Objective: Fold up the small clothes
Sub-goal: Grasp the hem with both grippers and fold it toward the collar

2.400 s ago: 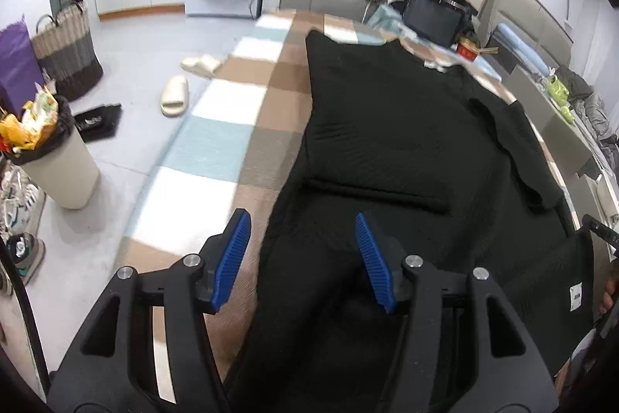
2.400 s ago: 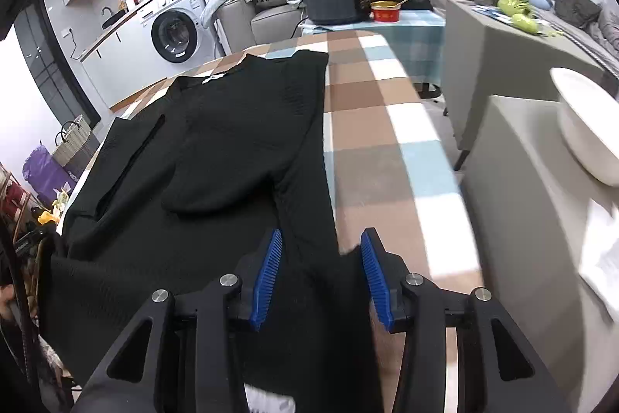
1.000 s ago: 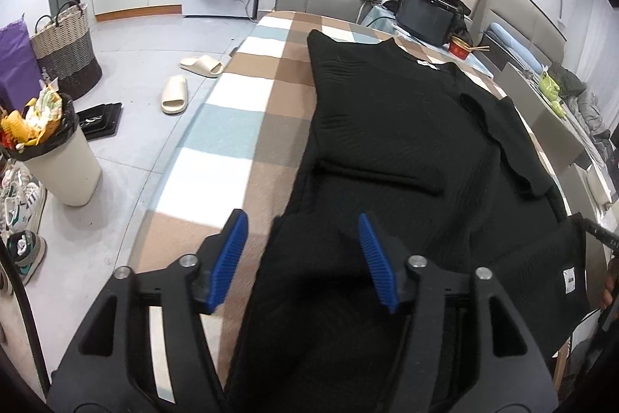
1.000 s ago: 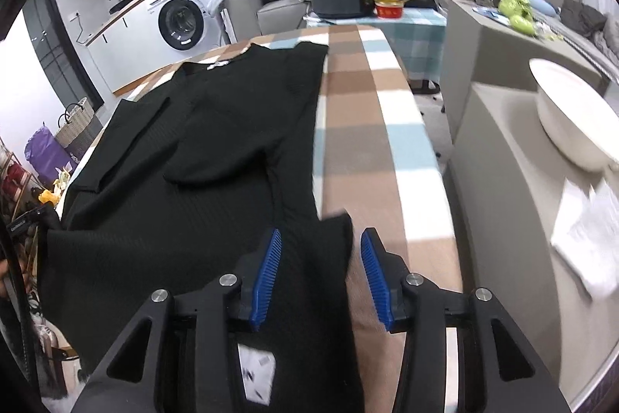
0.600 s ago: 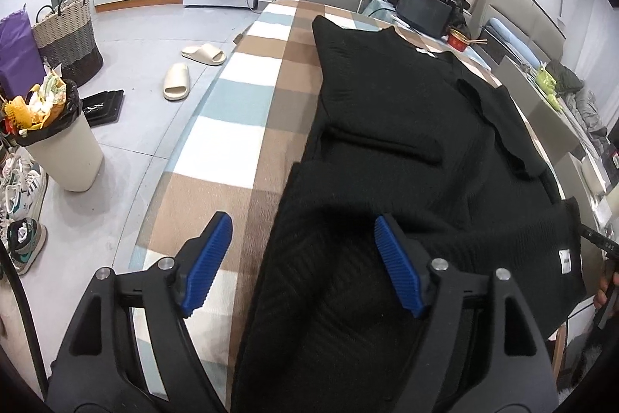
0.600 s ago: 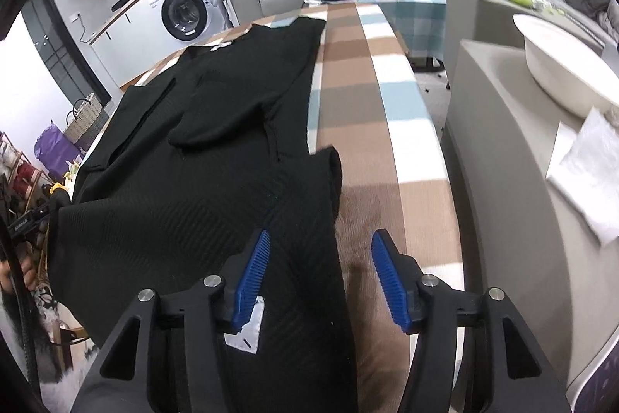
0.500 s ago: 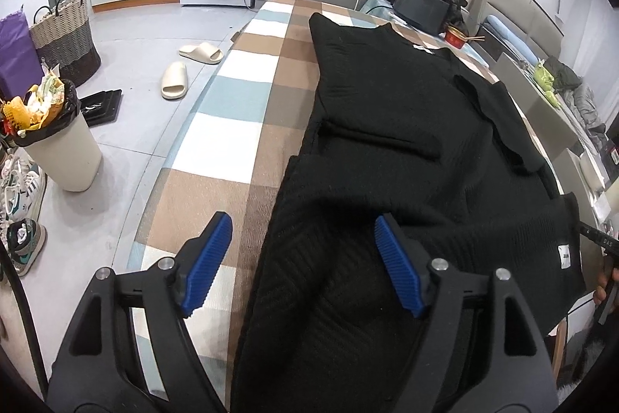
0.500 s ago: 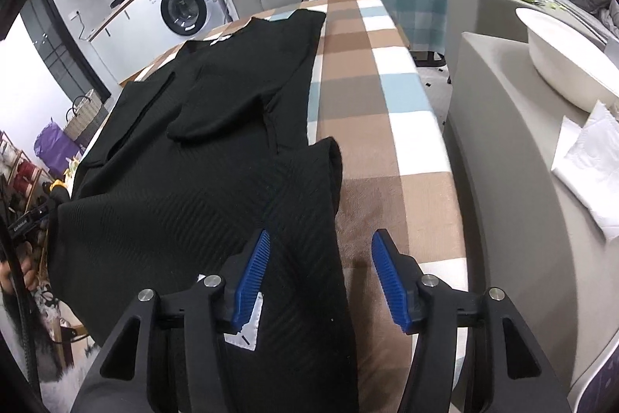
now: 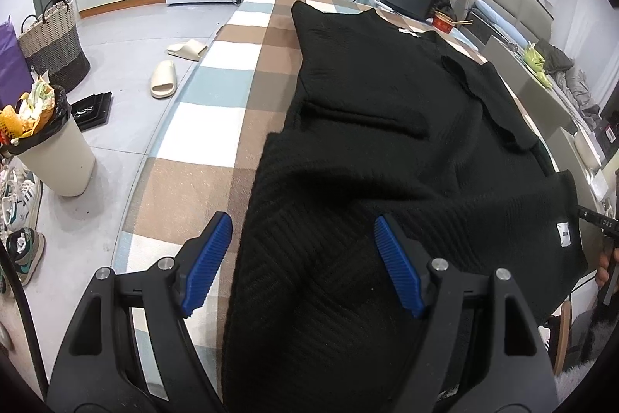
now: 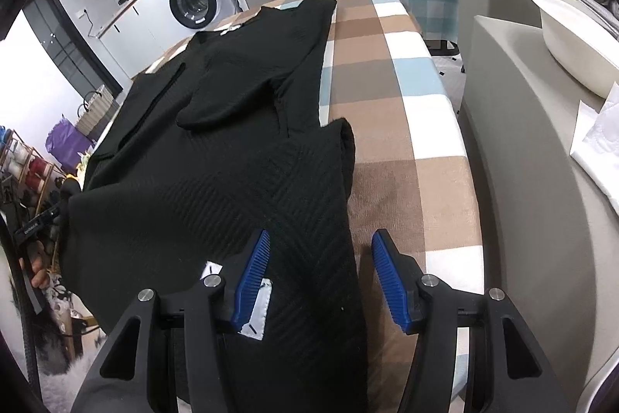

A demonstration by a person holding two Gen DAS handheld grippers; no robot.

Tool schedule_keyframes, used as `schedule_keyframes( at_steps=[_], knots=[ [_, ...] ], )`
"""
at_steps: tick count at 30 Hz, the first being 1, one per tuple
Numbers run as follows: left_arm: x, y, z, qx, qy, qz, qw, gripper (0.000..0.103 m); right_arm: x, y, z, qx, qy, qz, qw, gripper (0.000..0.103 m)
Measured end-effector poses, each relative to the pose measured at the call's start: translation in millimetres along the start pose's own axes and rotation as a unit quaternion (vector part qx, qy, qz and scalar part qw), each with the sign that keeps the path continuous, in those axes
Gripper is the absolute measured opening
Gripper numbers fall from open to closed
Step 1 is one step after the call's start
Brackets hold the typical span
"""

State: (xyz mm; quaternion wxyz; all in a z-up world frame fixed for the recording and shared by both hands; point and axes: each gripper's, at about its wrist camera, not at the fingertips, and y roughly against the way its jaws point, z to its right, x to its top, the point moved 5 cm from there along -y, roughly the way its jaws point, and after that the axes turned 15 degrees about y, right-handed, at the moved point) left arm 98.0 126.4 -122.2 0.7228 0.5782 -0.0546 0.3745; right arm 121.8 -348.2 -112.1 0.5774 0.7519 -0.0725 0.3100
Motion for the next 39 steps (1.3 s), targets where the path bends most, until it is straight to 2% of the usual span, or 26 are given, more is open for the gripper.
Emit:
schedule_keyframes(
  at_steps=[10,15,17,19,20,21,24,25,26,29,33,36,39],
  knots=[
    [-11.3,-4.1,1.3,0.002,-0.014,-0.019,0.9997,0.074,0.9,7.4,-13.7,0.006,0.03,0.008,1.0,0.056],
    [-14.8,-0.7,0.8,-0.021,-0.016,-0.027,0.9993,0.073,8.9,22.9,-22.7,0.039,0.036,0.064,0.996,0.056],
    [-13.0,2.2,-0.6,-0.031,-0.007,-0.021,0.9993,0.063,11.6,24.0,-22.7,0.05,0.028,0.083,0.995,0.056],
    [-9.9,2.9,-2.4,-0.028,0.0,-0.014,0.9995,0.043,13.5,21.2,-23.4,0.061,0.023,0.087,0.994,0.056],
    [-8.2,2.4,-4.2,-0.021,0.003,-0.012,0.9997,0.039,13.5,17.8,-24.1,0.06,0.023,0.082,0.995,0.056],
    [-6.5,2.3,-6.5,-0.017,0.007,-0.007,0.9998,0.031,13.0,14.6,-23.8,0.056,0.023,0.077,0.995,0.055],
    [-3.1,3.4,-10.9,-0.017,0.019,0.002,0.9997,0.013,12.1,8.1,-22.2,0.055,0.013,0.075,0.996,0.039],
    [-1.7,4.3,-11.4,-0.022,0.023,0.005,0.9995,0.009,12.3,5.9,-21.4,0.049,0.01,0.071,0.996,0.026],
    [1.1,5.8,-12.0,-0.031,0.03,0.01,0.999,0.007,11.5,5.1,-20.6,0.04,0.01,0.068,0.997,0.015],
    [6.3,11.7,-13.8,-0.05,0.049,0.021,0.9974,0.006,12.2,4.3,-15.3,0.019,0.005,0.07,0.997,0.005],
    [7.9,15.9,-14.3,-0.05,0.047,0.027,0.9973,0.006,13.5,7.2,-13.0,0.016,0.009,0.072,0.997,0.005],
    [7.0,14.1,-14.0,-0.049,0.048,0.029,0.9972,0.006,10.6,3.0,-10.8,0.021,0.005,0.054,0.998,0.017],
    [5.2,9.3,-12.5,-0.039,0.047,0.027,0.9978,0.006,8.4,0.0,-8.8,0.014,0.004,0.043,0.999,0.021]
  ],
)
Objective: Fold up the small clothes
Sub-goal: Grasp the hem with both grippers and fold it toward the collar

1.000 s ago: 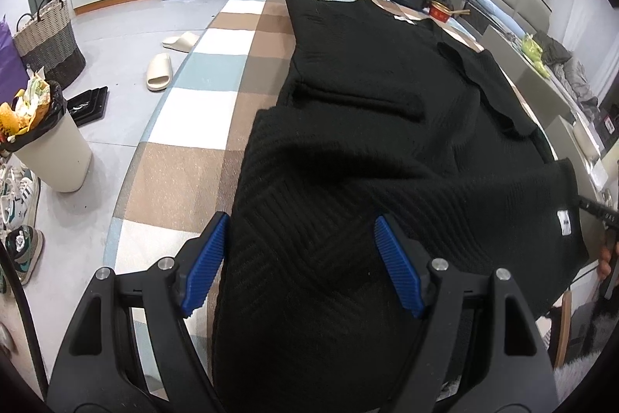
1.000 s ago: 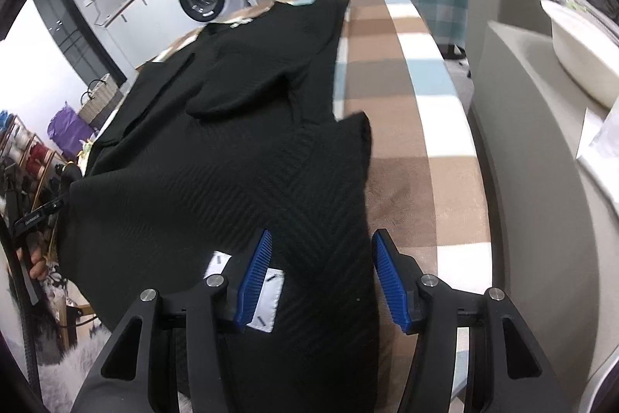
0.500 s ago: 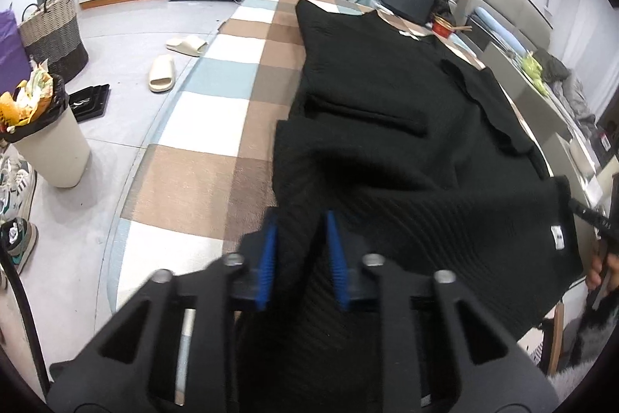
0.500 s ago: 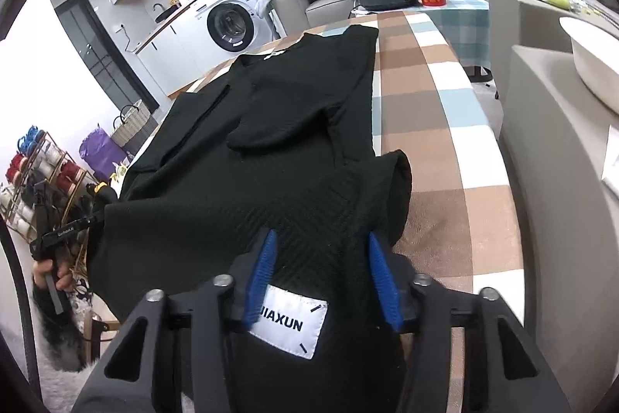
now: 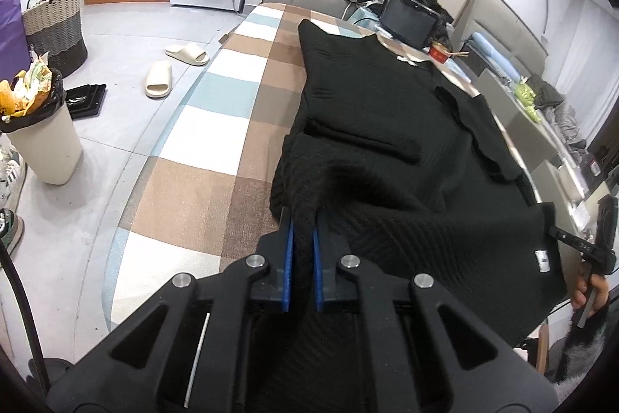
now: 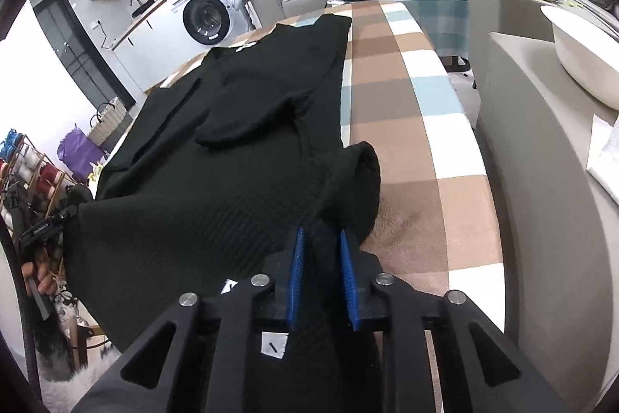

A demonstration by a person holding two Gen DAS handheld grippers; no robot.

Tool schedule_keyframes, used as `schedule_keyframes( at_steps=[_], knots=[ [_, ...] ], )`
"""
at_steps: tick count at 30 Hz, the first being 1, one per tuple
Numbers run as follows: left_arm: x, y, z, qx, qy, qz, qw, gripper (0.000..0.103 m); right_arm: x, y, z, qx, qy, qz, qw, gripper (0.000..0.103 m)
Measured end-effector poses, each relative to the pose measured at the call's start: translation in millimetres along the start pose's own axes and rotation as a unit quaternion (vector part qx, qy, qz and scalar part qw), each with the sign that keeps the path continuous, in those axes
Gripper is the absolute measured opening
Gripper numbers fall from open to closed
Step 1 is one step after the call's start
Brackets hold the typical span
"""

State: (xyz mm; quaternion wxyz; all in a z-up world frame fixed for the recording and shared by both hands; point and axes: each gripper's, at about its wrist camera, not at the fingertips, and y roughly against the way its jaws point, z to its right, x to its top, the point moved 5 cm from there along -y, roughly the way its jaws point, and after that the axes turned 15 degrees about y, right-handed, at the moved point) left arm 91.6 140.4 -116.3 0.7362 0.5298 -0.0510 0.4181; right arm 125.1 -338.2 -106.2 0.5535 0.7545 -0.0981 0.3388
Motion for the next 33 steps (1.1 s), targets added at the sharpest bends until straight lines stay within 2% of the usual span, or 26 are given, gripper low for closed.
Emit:
schedule_keyframes(
  at_steps=[6,8,9,10,11,16,22,25,28,30,32,33],
  knots=[
    [-2.4,-10.5,-1.4,0.008,0.003,-0.003,1.0,0.006,-1.3,-9.5,0.8,-0.028,0.018,-0.014,0.999,0.02],
    [-1.4,-9.8,-2.0,0.007,0.004,0.002,1.0,0.006,-0.6,-8.8,-0.1,-0.043,0.028,-0.013,0.999,0.007],
    [-0.9,-7.9,-1.7,0.004,0.005,0.005,1.0,0.006,0.4,-6.6,-0.5,-0.045,0.029,-0.008,0.999,0.005],
    [0.6,-5.3,-1.1,0.002,0.006,0.01,0.9999,0.006,5.5,3.6,-1.0,-0.037,0.023,0.017,0.999,0.003],
    [2.2,-2.0,-0.3,-0.001,0.006,0.015,0.9999,0.006,5.5,3.6,-1.0,-0.037,0.023,0.017,0.999,0.003],
    [13.9,18.8,7.8,-0.022,0.004,0.047,0.9987,0.006,32.3,31.0,0.3,-0.022,-0.008,0.097,0.995,0.003],
    [42.7,32.6,25.0,-0.035,-0.005,0.081,0.9961,0.006,71.3,23.2,12.6,-0.03,-0.051,0.14,0.988,0.002],
    [63.8,21.6,29.6,-0.031,0.001,0.086,0.9958,0.006,88.5,11.4,24.0,-0.045,-0.074,0.14,0.986,0.003],
    [78.9,-9.5,30.6,-0.005,0.0,0.074,0.9973,0.006,93.9,-5.9,36.5,-0.049,-0.104,0.127,0.985,0.004],
    [80.1,-30.9,27.7,0.033,0.0,0.056,0.9979,0.006,89.4,-19.2,43.8,-0.058,-0.117,0.085,0.988,0.015],
    [75.7,-47.3,21.7,0.054,0.01,0.038,0.9978,0.015,79.1,-25.5,46.9,-0.05,-0.121,0.061,0.99,0.022],
    [73.0,-51.1,18.6,0.059,0.015,0.033,0.9976,0.029,72.4,-26.2,47.3,-0.046,-0.122,0.055,0.99,0.027]
  ],
)
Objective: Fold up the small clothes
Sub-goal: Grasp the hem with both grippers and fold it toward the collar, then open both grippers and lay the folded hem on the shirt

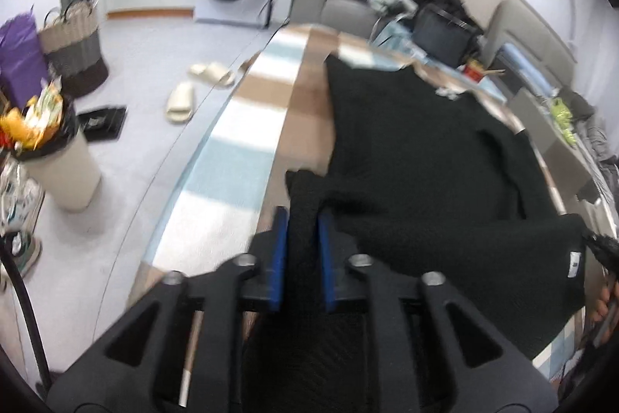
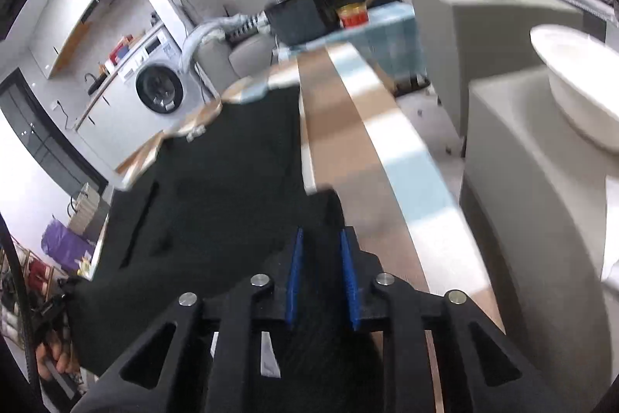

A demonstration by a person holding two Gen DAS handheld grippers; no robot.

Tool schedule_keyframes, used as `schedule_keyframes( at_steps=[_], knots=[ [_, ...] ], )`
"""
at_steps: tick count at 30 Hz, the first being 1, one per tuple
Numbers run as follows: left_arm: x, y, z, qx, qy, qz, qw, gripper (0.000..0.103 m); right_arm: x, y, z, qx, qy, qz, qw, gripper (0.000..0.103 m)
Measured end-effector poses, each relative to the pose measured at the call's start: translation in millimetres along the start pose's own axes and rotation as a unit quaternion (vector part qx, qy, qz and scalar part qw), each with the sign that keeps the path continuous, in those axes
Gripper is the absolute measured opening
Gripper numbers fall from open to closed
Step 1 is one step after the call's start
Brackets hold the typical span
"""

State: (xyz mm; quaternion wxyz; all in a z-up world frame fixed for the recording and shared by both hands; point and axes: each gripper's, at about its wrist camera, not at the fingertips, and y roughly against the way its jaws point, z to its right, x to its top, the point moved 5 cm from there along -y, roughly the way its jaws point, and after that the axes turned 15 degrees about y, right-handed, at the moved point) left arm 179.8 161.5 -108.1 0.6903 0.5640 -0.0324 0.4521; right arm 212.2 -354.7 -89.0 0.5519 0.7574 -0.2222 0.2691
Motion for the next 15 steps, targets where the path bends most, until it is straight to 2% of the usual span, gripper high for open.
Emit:
schedule_keyframes(
  at_steps=[1,2,3,5,9,11,13,15],
  knots=[
    [-3.6,-3.4,-3.6,0.003,0.006,-0.005,1.0,0.044,-8.0,0.5,2.0,0.003,-0.001,-0.01,1.0,0.042],
    [-6.7,-4.8,-6.1,-0.001,0.012,-0.007,0.9999,0.05,-13.9,1.0,2.1,0.01,0.002,-0.017,1.0,0.053],
    [-9.5,-6.1,-7.7,-0.009,0.016,-0.008,0.9998,0.056,-18.3,0.9,1.1,0.02,0.01,-0.02,1.0,0.054],
    [-14.0,-12.9,-7.4,-0.013,0.013,-0.013,0.9998,0.056,-24.0,-1.2,-5.1,0.027,0.039,-0.026,0.999,0.054],
    [-21.5,-29.8,4.8,-0.016,-0.005,-0.033,0.9993,0.056,-24.9,-13.2,-21.2,0.008,0.082,-0.044,0.996,0.053],
    [-25.9,-35.5,13.9,-0.017,-0.022,-0.035,0.999,0.049,-24.5,-16.1,-31.9,0.003,0.108,-0.047,0.993,0.046],
    [-32.6,-39.5,22.8,-0.014,-0.049,-0.038,0.998,0.032,-24.5,-20.3,-41.9,-0.011,0.134,-0.053,0.989,0.04],
    [-41.0,-39.8,28.8,0.004,-0.081,-0.03,0.9963,0.028,-27.8,-24.7,-47.2,-0.012,0.147,-0.066,0.987,0.035]
  ],
)
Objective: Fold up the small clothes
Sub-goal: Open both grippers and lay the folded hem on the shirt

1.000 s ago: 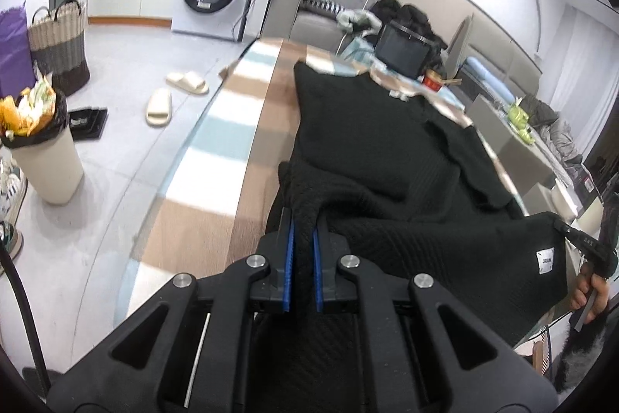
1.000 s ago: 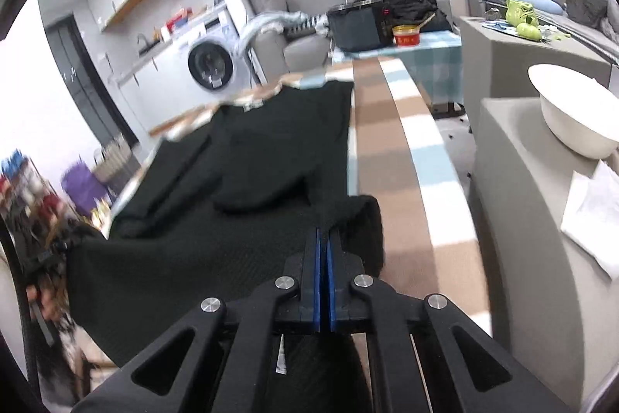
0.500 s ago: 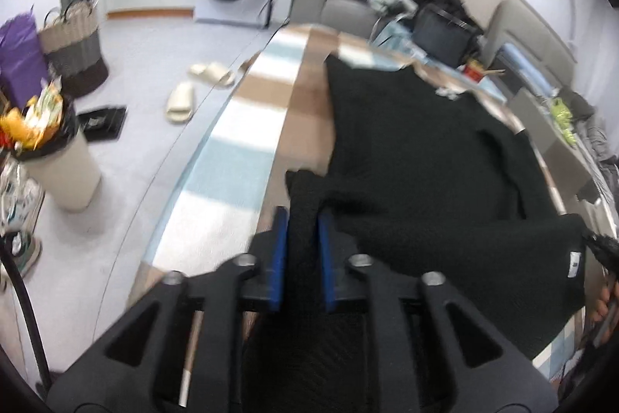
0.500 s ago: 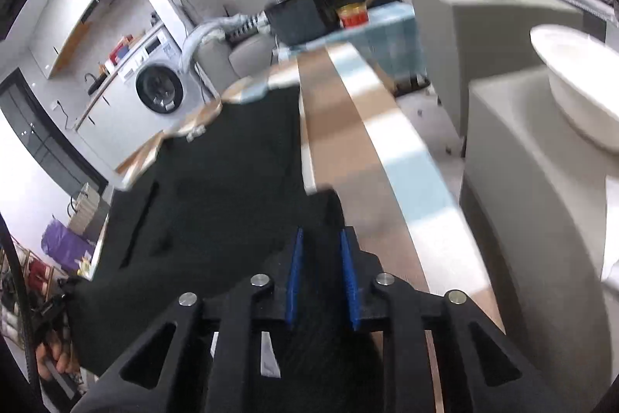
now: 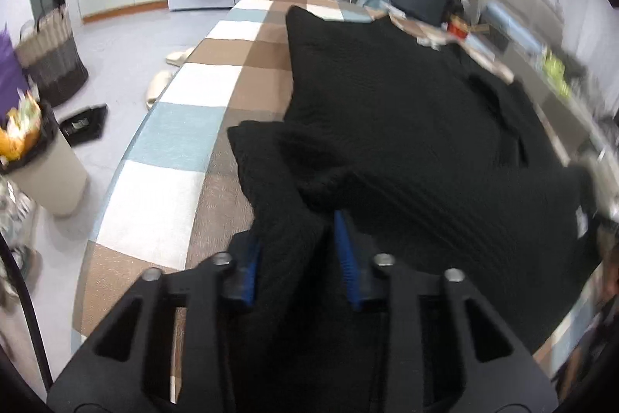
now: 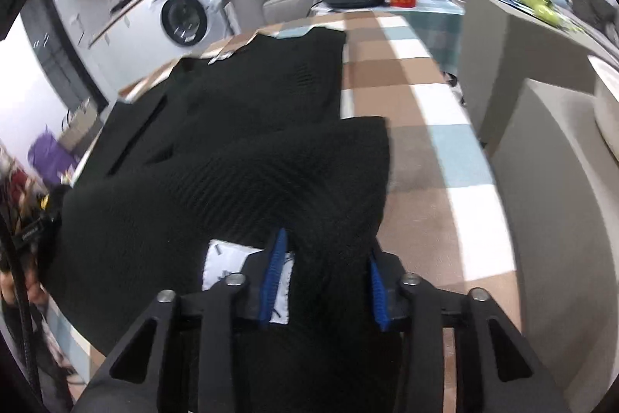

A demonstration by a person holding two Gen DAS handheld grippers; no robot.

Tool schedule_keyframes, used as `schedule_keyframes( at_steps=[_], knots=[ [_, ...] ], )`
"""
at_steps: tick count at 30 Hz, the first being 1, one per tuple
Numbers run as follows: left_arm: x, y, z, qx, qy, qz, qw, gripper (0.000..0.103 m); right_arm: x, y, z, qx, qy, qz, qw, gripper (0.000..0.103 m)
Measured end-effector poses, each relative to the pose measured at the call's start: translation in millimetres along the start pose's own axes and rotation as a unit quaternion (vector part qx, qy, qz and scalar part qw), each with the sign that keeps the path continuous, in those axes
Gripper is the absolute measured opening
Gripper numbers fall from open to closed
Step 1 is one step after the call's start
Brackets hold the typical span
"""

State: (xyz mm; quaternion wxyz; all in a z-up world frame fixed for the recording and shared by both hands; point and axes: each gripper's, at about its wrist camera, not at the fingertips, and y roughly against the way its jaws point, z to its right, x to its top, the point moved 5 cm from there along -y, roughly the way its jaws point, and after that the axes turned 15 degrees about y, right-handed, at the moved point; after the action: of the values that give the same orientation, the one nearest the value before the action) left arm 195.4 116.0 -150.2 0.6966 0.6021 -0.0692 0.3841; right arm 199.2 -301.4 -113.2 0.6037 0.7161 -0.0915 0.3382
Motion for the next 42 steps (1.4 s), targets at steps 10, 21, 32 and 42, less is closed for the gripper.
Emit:
schedule_keyframes(
  at_steps=[10,21,32,42],
  knots=[
    [-38.4,33.1,-3.7,-0.005,-0.03,-0.003,0.9995,0.025,-31.1,17.9,-9.1,0.014,0.009,-0.003,1.0,0.033],
    [-49.3,83.2,-58.4,-0.046,0.052,-0.004,0.9976,0.051,-56.4,57.1,13.2,0.038,-0.023,0.01,0.999,0.048],
    [-49.1,83.0,-56.3,-0.051,0.068,-0.012,0.9963,0.051,-34.4,51.6,13.5,0.052,-0.051,0.063,0.995,0.048],
    [-49.9,84.6,-46.6,-0.063,0.068,-0.015,0.9956,0.051,-30.0,49.0,14.4,0.065,-0.061,0.069,0.994,0.048]
  ],
)
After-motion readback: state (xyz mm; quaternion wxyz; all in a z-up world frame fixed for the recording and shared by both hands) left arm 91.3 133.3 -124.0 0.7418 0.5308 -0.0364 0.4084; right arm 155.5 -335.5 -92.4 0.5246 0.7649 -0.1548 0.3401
